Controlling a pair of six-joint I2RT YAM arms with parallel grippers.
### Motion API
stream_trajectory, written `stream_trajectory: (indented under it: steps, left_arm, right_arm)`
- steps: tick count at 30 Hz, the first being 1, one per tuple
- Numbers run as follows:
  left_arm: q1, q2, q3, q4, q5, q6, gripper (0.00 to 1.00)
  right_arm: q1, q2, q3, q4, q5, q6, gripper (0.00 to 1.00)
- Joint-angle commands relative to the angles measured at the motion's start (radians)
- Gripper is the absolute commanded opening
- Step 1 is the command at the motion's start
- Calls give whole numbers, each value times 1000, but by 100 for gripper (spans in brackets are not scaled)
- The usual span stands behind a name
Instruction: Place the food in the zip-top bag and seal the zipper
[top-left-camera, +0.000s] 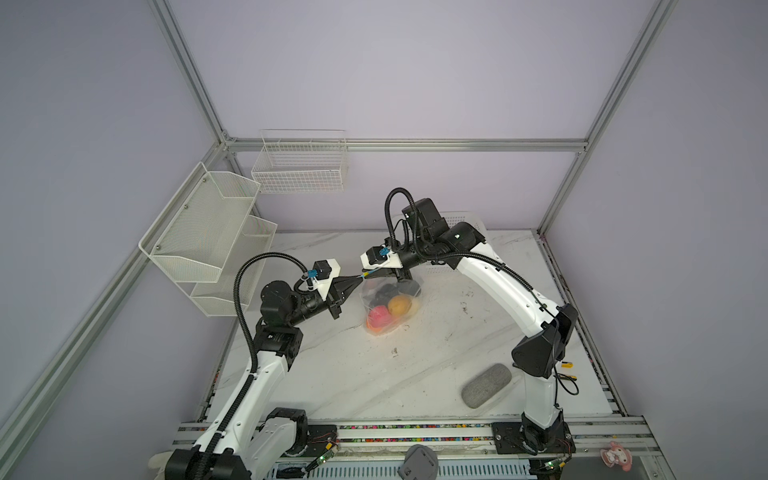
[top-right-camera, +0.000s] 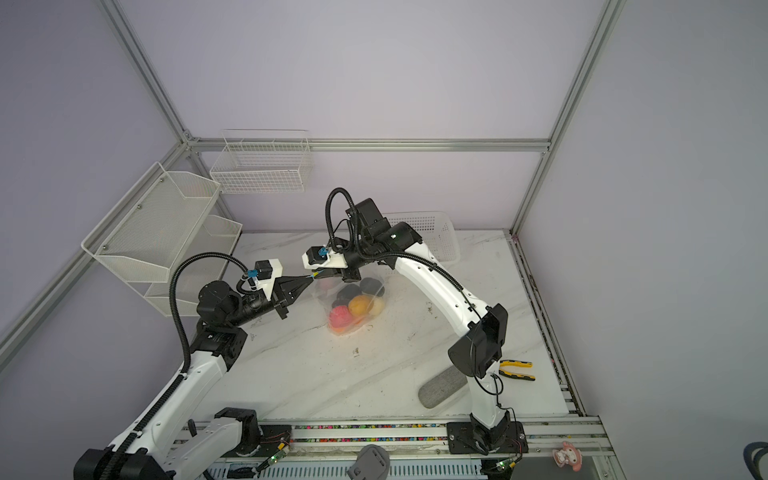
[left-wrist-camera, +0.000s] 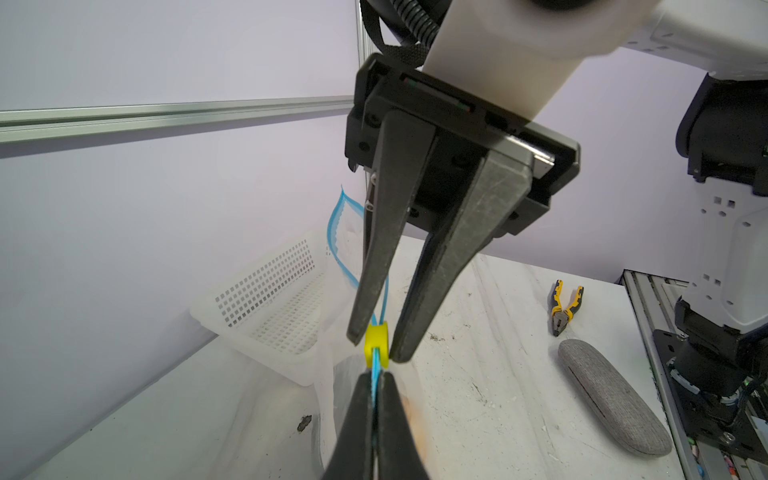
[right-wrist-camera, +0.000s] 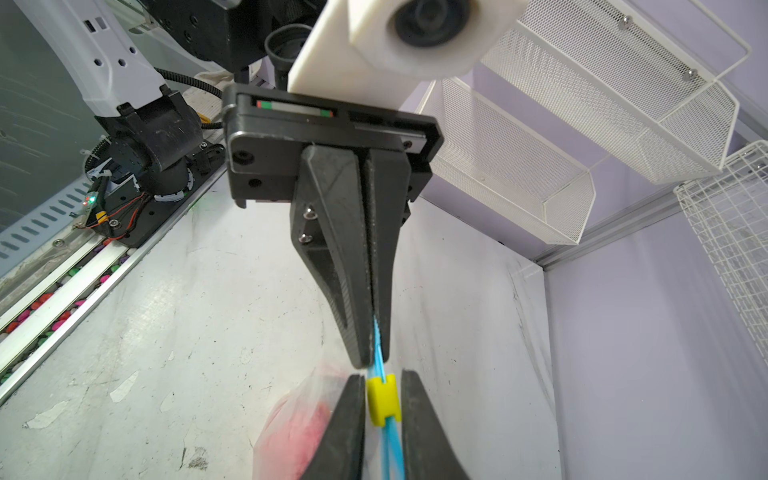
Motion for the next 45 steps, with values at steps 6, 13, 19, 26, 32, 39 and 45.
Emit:
stream_trajectory:
  steps: [6,13,19,26,32,39,45]
  left_arm:
    - [-6,-38,57,19,-59,30,0]
    - [-5,-47,53,10,-80,33,0]
    - [-6,-55,54,2,-94,41,0]
    - [-6,-73,40,0,-175,19,0]
    - [-5,-91,30,-8,-226,19,0]
    - [-5,-102,23,-34,-273,38,0]
    - [-5,-122,22,-75,-325,71,0]
  right_arm:
    - [8,16,26,-22,25,13,15]
    - [8,18,32,-22,48,22,14]
    - [8,17,38,-22,87,33,14]
    - [5,32,70,-20,114,57,14]
    - [-2,41,91,-20,123,69,14]
    - [-10,39,92,-22,138,77,14]
    - [-26,39,98,-20,156,93,14]
